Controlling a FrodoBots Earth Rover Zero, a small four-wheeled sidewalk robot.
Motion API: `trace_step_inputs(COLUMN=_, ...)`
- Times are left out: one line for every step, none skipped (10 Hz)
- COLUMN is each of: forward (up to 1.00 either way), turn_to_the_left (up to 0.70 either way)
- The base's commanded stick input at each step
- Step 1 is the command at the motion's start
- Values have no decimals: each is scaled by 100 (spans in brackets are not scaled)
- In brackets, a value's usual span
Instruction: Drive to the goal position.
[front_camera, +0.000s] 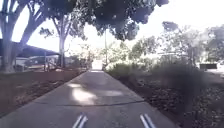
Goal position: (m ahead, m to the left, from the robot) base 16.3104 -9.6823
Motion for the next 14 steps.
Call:
trace_step_inputs(forward=100, turn_to_the_left=40)
trace_step_inputs(forward=100, turn_to_the_left=40)
trace_step_inputs(forward=100, turn_to_the_left=40)
trace_step_inputs(forward=100, turn_to_the_left=40)
trace_step_inputs(forward=100, turn_to_the_left=40)
trace_step_inputs(forward=100, turn_to_the_left=12)
trace_step_inputs(forward=100, turn_to_the_left=0)
trace_step_inputs(forward=100, turn_to_the_left=0)
trace_step_inputs(forward=100, turn_to_the_left=0)
trace_step_inputs(forward=100, turn_to_the_left=0)
trace_step_inputs(forward=100, turn_to_the_left=0)
trace_step_inputs(forward=100, turn_to_the_left=0)
trace_step_inputs(forward=100, turn_to_the_left=0)
trace_step_inputs(forward=100, turn_to_the_left=0)
